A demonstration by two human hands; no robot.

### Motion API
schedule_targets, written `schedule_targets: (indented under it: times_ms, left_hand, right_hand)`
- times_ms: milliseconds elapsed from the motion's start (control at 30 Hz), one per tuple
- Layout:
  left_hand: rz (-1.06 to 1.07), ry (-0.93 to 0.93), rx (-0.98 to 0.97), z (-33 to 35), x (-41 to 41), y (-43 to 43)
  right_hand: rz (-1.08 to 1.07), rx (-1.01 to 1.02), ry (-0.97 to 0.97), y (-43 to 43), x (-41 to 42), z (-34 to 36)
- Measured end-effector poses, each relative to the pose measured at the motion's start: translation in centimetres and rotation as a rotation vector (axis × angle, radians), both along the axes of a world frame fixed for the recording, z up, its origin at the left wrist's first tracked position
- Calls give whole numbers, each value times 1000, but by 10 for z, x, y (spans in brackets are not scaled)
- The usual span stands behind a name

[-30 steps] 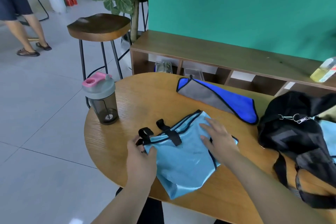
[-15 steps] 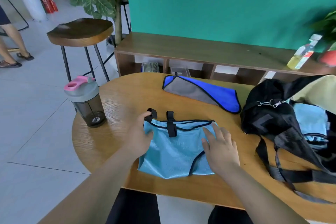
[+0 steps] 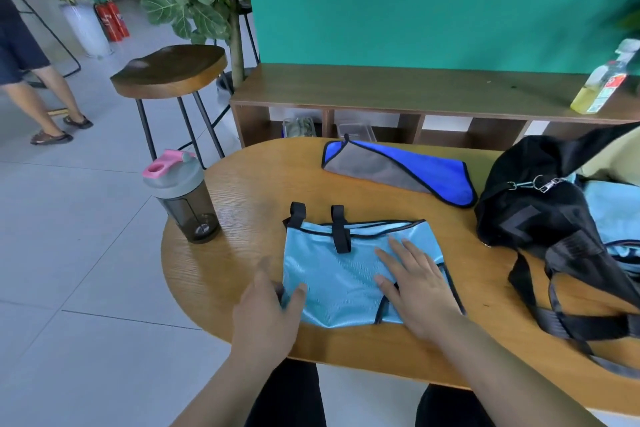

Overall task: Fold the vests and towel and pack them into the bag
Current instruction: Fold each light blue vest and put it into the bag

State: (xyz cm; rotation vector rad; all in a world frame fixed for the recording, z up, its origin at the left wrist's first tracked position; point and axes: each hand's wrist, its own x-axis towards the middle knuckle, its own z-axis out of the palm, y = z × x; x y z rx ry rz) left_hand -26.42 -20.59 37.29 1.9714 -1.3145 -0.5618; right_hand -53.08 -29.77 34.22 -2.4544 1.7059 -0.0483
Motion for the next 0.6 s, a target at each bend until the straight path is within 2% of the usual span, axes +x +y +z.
schedule_targets:
  times_ms: [100, 167, 233, 400, 600]
  left_hand:
    - [-22, 106, -68, -4, -2, 11]
    - [-106, 104, -72, -8, -3, 9]
    - [-136, 45, -72, -14, -2, 9]
    - [-14, -115, -121, -25, 5, 19]
    - [0, -376, -18, -28, 2, 25]
  right_hand:
    - [-30, 26, -21, -1, 0, -4]
    - [-31, 25, -15, -1, -1, -2]
    - [-32, 26, -7, 0, 0, -1]
    - [-66, 44, -10, 0, 1, 0]
    - [-66, 72, -1, 0, 2, 1]
